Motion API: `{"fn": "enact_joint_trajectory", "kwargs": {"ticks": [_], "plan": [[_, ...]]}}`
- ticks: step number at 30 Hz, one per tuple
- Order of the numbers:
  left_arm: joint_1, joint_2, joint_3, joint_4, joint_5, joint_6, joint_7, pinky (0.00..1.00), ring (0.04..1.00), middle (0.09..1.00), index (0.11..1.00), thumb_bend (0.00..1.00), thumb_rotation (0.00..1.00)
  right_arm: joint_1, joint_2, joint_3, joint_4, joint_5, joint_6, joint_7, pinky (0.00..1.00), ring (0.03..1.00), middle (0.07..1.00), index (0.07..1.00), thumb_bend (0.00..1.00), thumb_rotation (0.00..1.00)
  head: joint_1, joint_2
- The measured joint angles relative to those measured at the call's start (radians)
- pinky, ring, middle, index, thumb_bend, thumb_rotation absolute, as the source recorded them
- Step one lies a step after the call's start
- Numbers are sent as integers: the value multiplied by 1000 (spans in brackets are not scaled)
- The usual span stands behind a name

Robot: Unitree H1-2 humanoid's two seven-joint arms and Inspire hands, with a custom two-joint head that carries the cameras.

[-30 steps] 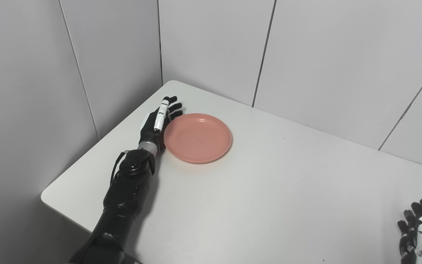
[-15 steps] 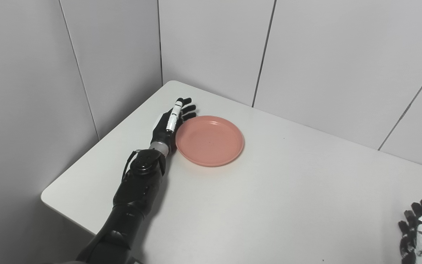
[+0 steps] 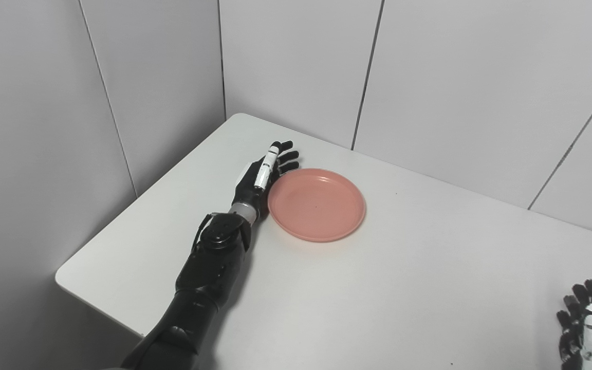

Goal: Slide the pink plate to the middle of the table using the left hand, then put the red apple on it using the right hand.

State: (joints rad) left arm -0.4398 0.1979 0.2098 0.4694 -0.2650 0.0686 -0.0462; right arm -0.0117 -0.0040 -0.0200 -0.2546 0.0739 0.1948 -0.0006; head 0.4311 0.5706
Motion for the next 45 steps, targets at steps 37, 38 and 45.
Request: {"fn": "enact_joint_trajectory", "kwargs": {"ticks": [37, 38, 45], "plan": [[71, -120, -128, -152, 38, 46, -15, 811, 822, 835, 823, 364, 1000, 1, 3, 2, 30, -18, -6, 0, 1000, 960, 955, 958, 118, 1000, -57, 43], [73, -123, -131, -165, 38, 63, -15, 805, 821, 835, 824, 363, 1000, 1, 3, 2, 32, -18, -13, 0, 1000, 962, 958, 961, 122, 1000, -63, 44], [94, -138, -152, -207, 52, 91, -24, 814, 830, 845, 836, 360, 1000, 1, 3, 3, 63, -19, -46, 0, 1000, 956, 951, 958, 122, 1000, -89, 57]]}}
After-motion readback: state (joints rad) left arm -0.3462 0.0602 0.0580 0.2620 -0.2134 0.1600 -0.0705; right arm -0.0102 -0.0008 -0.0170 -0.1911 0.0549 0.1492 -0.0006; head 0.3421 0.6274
